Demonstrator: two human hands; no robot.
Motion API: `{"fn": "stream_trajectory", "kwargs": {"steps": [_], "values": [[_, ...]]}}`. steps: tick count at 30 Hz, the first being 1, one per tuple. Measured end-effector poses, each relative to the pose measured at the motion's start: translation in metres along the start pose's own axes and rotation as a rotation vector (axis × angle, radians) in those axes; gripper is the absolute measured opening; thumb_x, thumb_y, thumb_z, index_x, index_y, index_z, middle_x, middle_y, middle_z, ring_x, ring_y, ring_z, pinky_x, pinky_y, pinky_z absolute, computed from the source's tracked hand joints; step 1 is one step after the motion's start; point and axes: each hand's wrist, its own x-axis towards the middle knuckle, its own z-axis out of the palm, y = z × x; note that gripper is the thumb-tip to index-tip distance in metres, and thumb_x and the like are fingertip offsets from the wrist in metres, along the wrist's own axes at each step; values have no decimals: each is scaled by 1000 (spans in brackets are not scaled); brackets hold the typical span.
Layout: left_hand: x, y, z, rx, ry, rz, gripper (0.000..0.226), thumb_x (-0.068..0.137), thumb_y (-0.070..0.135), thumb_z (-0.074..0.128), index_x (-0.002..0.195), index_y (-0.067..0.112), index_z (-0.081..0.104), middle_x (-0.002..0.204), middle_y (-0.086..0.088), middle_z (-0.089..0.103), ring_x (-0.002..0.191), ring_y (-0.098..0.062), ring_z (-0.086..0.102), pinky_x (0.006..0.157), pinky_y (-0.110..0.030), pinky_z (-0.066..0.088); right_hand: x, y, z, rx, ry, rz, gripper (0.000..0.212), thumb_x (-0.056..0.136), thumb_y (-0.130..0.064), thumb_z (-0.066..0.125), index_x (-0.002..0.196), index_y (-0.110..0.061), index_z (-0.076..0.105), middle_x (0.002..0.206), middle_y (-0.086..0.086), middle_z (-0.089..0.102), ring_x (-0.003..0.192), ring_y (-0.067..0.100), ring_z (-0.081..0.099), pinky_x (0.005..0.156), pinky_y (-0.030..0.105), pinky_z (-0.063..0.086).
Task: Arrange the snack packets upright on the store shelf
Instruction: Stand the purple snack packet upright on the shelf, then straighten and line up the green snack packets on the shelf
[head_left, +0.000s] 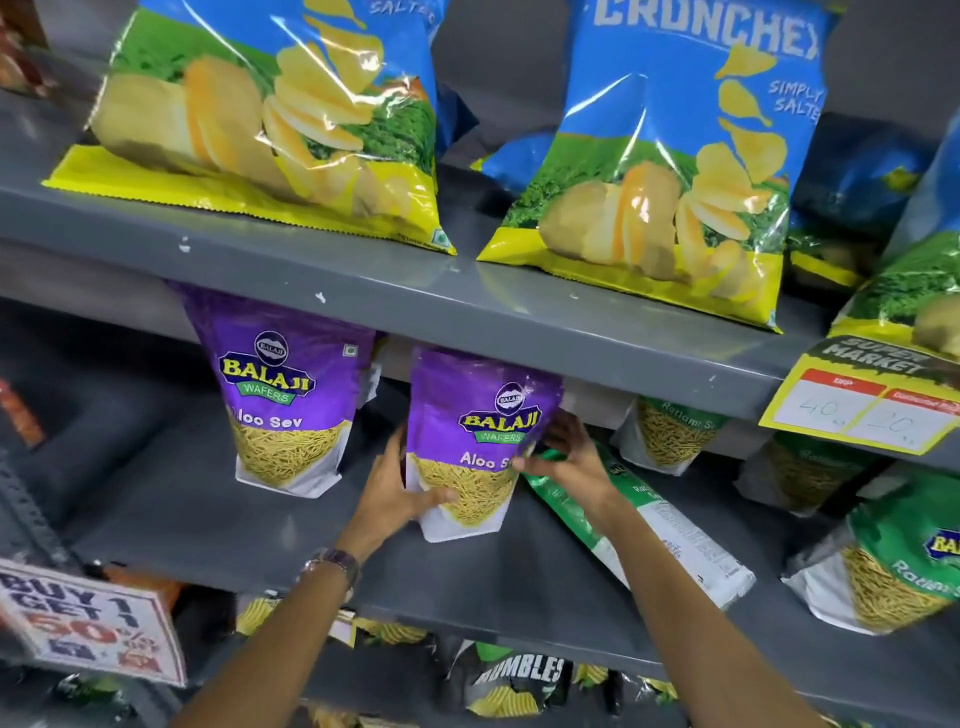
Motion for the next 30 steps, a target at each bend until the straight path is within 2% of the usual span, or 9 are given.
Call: {"fn": "stream_trajectory", "kwargs": {"steps": [3,6,8,13,17,20,25,27,30], "values": [[11,-2,-14,-54,-133,-8,109,51,37,88,139,25,25,126,8,57,117,-16,56,92,-26,49,3,12,8,-40,-21,49,68,62,10,79,121,1,46,123,25,60,111,34,58,99,44,47],[15,-6,-17,-149,-135,7,96,58,21,86,134,21,28,122,3,54,116,-23,57,82,-20,53,2,23,16,10,55,42,64,61,5,82,116,-7,52,119,23,64,106,33,62,96,45,50],[11,-5,-15,-187,-114,9,89,48,34,89,121,28,37,117,6,56,112,-19,58,79,-16,52,1,28,17,8,75,32,62,61,2,83,114,-11,54,118,21,65,104,34,63,93,44,52],[1,-3,-11,-197,-81,12,85,45,52,85,115,28,45,126,-6,56,118,-21,55,99,-38,46,3,32,17,31,72,10,57,62,0,83,109,-16,55,116,18,67,96,25,61,83,31,52],[-31,1,15,-261,361,47,76,68,20,80,130,20,37,135,0,45,123,-12,47,99,-24,40,4,40,10,81,53,20,61,58,5,84,106,-15,53,103,8,67,86,7,66,73,22,55],[-76,3,70,-338,554,16,52,76,1,70,117,21,45,119,-11,54,104,-25,55,91,-38,45,5,54,-21,48,165,38,64,59,1,85,113,-10,53,113,18,61,104,28,62,90,43,53],[-88,39,177,-511,181,-441,44,78,-5,66,110,11,41,106,-15,53,83,-18,53,64,-15,47,2,91,-125,-455,496,91,40,80,-19,70,116,-6,57,120,25,53,110,39,53,91,44,47],[-76,54,205,-543,-14,-668,50,79,9,69,115,12,34,101,-6,48,82,-16,50,74,-29,46,6,104,-163,-633,425,243,40,93,-33,51,123,-7,52,130,27,49,120,40,46,94,44,41],[-56,57,233,-437,-31,-641,48,77,14,73,111,5,40,112,-7,54,99,-22,53,91,-44,46,19,117,-200,-585,174,489,56,94,-45,45,136,-8,43,145,20,42,131,37,41,107,42,32]]}}
